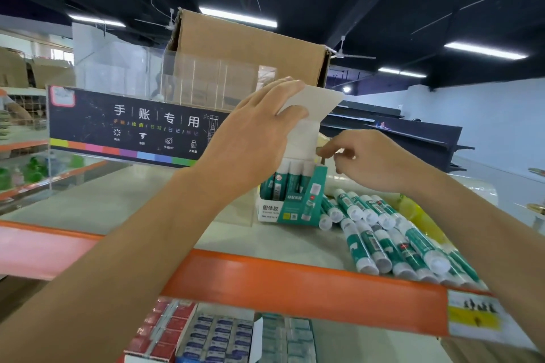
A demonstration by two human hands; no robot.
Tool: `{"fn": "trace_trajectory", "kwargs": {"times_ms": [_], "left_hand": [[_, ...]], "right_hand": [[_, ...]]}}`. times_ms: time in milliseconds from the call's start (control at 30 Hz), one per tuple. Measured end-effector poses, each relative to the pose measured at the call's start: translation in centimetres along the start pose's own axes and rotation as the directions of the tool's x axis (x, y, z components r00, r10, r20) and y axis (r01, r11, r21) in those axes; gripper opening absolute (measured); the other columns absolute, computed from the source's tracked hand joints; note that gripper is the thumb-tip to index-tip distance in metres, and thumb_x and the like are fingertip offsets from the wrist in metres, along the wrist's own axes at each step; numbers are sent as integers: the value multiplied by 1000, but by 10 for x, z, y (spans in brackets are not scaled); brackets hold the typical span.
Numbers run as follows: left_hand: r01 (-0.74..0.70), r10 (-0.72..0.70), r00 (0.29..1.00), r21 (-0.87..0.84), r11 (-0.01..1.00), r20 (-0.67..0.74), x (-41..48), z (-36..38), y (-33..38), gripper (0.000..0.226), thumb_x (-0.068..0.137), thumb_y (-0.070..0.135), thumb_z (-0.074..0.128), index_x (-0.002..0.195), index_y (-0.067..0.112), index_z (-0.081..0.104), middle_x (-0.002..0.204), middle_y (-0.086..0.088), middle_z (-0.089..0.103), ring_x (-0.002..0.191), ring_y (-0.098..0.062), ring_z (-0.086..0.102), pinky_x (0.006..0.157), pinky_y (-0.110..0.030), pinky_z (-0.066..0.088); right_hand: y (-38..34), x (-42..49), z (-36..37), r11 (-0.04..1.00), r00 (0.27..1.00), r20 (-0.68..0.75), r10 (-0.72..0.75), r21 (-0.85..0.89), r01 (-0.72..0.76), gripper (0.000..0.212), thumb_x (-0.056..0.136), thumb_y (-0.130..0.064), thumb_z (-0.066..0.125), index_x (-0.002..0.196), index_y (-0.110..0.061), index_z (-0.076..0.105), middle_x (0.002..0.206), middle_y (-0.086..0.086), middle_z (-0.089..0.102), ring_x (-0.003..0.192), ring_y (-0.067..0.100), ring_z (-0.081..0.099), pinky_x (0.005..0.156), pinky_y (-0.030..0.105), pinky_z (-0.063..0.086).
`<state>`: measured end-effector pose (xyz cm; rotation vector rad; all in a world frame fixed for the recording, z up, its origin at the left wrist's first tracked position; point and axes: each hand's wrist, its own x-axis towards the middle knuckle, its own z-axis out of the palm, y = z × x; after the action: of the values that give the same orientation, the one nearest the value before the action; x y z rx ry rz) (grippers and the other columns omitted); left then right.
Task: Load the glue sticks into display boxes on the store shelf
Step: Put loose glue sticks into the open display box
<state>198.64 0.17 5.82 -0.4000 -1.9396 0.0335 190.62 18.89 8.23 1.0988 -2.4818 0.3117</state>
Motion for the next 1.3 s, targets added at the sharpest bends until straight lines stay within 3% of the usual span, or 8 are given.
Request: {"fn": "trace_trajectory", "kwargs": {"times_ms": [100,300,467,700,900,1033,1300], "left_hand": [[9,-8,1000,-5,1000,9,1,-1,1,34,79,-10,56,110,1,63,135,-18,47,129,-33,40,99,-48,40],[6,-6,1000,-18,1000,4,-1,1,2,37,76,-14,55,110,1,63,135,-18,47,127,-33,41,96,-49,43],[23,-23,1000,-6,1000,11,-2,-2,4,37,77,-13,56,110,1,63,135,-18,46,128,-33,41,95,-49,44],[20,-20,1000,-6,1000,9,-1,-1,4,36,79,-13,54,111,1,62,136,-17,45,129,-32,39,97,-51,43],[5,-5,1000,7,1000,0,-2,-1,4,35,78,-13,55,110,0,63,135,-18,47,127,-33,41,95,-49,43],[10,-10,1000,-8,1000,0,-1,0,4,35,78,-13,55,109,0,63,134,-18,47,125,-35,43,93,-50,45],[-8,7,1000,-9,1000,-15,-2,1,2,36,76,-14,53,108,0,63,133,-19,48,127,-34,42,93,-50,45]], "right_hand": [[4,-10,1,999,1000,6,28,-29,-28,30,90,-12,50,108,-24,71,105,-10,65,85,5,58,77,17,42],[12,-28,3,998,969,244,44,-63,-29,14,87,-25,60,93,-30,72,89,-21,65,80,-6,58,67,7,40],[9,-40,-8,998,939,338,57,-22,-52,9,84,-35,65,83,-33,73,81,-21,68,69,-11,55,60,4,41],[0,-47,-13,998,879,475,48,-67,-18,22,83,-52,63,98,-39,71,92,-13,63,77,1,56,61,9,40],[-2,-46,-13,997,843,533,73,-54,-52,46,71,-64,66,107,-36,69,94,-18,58,79,-2,53,67,11,36],[-7,-42,-8,998,843,535,49,-56,-22,44,71,-61,68,102,-30,69,90,-18,60,73,-6,53,59,6,35],[-21,-37,-3,996,819,570,68,-80,-27,49,73,-64,65,105,-26,64,94,-17,58,89,2,57,79,20,46]]}}
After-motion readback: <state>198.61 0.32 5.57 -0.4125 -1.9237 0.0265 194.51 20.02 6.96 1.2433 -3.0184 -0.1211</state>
